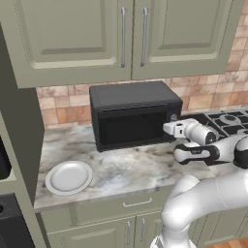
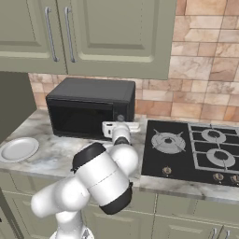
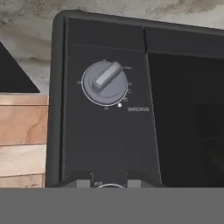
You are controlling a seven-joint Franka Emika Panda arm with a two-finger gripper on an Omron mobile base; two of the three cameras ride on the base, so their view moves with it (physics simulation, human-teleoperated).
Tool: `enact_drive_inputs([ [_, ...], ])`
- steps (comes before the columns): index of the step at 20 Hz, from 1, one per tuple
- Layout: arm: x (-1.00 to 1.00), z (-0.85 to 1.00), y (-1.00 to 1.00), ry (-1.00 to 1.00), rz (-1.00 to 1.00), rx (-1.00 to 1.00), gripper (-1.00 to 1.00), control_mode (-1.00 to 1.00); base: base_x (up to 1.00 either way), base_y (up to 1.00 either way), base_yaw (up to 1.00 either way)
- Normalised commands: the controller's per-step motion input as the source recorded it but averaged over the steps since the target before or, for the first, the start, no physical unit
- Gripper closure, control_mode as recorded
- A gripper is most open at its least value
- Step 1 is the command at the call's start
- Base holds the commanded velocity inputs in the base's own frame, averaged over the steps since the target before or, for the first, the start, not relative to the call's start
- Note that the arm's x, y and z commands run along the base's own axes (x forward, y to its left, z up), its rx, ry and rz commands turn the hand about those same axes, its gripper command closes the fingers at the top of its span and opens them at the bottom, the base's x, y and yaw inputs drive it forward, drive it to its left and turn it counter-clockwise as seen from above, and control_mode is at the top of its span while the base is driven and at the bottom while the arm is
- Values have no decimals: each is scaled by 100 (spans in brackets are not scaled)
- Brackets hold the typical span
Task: Pull the toaster oven rack outwards. Pick up the baguette from the plate and place it on the toaster oven rack. Close the toaster oven door fully and set the temperature to the lowest setting.
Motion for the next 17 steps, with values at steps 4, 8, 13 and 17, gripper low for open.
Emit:
enact_drive_inputs([
  [4,0,10,0,-13,0,-23,100,-100,0,0,0],
  [8,-11,29,0,-21,0,-15,100,-100,0,0,0],
  [13,-8,24,0,-19,0,-18,100,-100,0,0,0],
  [17,-2,37,-1,-21,0,-19,100,-100,0,0,0],
])
